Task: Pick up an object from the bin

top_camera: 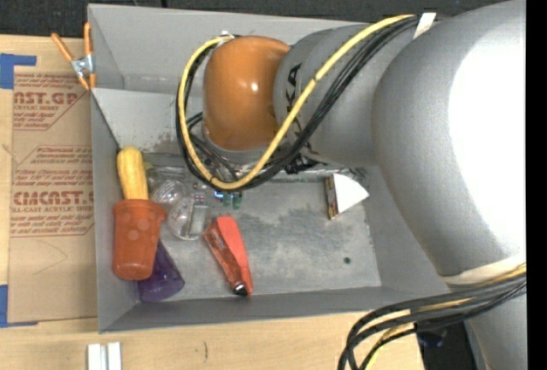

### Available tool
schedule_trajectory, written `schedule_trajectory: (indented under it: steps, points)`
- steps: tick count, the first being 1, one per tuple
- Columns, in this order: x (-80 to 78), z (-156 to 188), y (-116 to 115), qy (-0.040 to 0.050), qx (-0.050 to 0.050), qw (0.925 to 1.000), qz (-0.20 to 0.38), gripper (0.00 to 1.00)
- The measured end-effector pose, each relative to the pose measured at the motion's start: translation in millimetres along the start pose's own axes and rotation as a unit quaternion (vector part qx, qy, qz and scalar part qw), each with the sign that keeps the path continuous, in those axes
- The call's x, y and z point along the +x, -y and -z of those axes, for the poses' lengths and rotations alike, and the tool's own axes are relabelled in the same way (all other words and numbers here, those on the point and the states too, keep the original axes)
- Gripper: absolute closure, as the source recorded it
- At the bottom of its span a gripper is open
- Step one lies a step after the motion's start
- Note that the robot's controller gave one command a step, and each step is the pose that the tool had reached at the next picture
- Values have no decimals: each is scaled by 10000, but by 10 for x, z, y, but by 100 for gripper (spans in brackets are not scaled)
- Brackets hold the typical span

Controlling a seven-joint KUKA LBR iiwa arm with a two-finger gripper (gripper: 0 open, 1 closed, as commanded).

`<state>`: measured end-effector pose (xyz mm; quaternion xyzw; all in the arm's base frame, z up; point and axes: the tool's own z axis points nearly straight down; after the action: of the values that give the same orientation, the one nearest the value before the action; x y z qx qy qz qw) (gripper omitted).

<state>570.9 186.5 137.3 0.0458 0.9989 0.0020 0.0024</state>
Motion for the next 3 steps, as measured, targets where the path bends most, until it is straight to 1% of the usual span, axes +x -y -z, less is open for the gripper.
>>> schedule_trajectory:
  steps: [1, 2, 3]
  points:
    - [168, -718, 123, -28, 14, 9977, -670, 0]
    - [142, -675, 101, 10, 1, 9998, 200, 100]
    - [142, -675, 101, 9, 0, 9998, 197, 100]
